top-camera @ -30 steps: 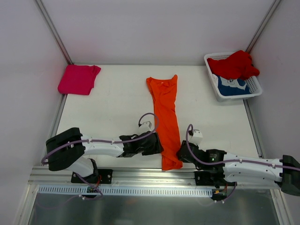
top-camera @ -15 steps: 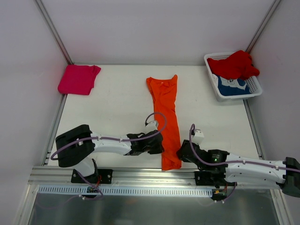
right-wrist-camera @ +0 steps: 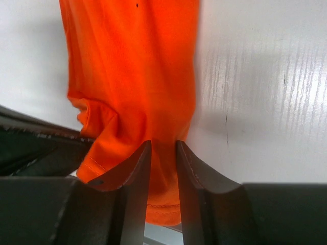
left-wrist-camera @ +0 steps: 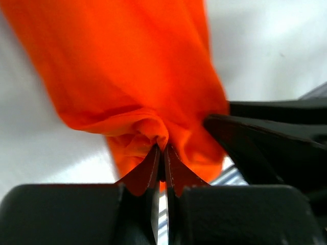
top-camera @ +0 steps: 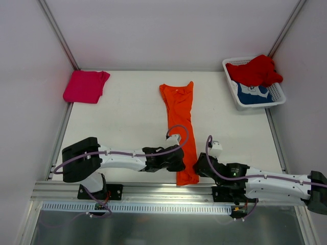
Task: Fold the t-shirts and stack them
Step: Fold the tshirt
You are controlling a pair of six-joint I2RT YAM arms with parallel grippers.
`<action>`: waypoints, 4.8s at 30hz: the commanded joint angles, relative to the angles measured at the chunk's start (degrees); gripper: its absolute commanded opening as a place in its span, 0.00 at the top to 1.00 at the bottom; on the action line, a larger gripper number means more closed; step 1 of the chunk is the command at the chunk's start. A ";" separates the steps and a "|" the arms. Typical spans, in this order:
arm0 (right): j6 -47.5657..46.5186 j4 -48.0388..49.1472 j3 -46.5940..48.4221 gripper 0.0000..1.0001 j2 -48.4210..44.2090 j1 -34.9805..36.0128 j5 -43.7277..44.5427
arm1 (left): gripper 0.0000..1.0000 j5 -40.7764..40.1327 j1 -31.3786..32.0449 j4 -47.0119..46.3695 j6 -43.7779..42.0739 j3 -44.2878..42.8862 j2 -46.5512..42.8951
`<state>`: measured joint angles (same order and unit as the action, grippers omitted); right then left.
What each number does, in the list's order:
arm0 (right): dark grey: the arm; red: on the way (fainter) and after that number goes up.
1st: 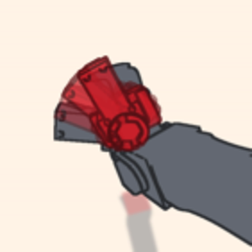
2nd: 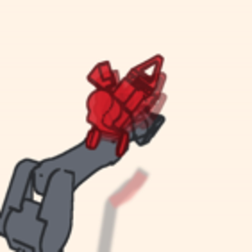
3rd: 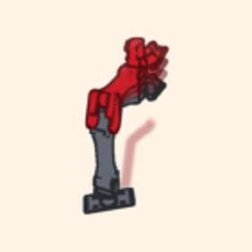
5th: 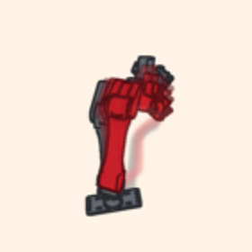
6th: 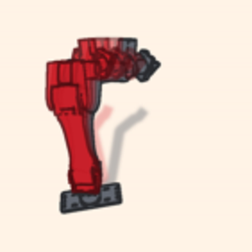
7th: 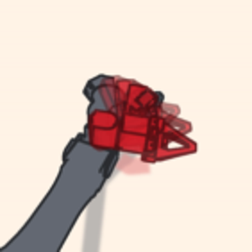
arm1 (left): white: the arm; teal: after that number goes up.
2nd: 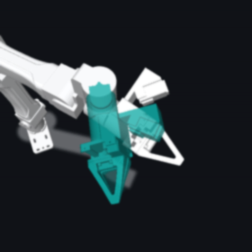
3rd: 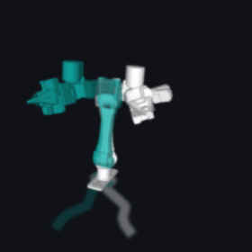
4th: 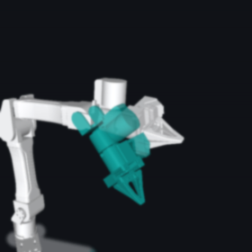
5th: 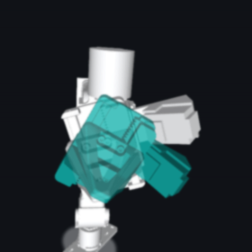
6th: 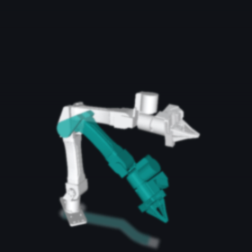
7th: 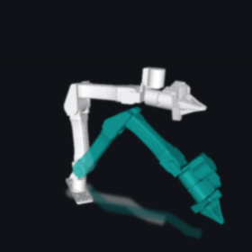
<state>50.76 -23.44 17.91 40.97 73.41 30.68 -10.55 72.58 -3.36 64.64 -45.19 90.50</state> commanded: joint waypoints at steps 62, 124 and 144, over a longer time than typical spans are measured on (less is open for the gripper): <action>-2.68 -4.24 0.28 0.70 -7.66 0.16 4.13 | 0.32 -7.12 10.57 1.69 10.15 4.49 -1.29; -6.20 0.50 3.18 1.00 -1.16 0.33 2.72 | 1.00 -11.86 9.78 9.15 5.59 1.08 -6.65; -22.19 -0.99 14.25 1.00 2.35 -14.50 1.32 | 1.00 -10.82 -4.72 14.08 -9.00 -4.20 -11.93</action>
<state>33.71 -23.86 28.67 42.19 62.15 32.36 -21.26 70.32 9.28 59.79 -47.44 79.85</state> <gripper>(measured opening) 0.022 0.018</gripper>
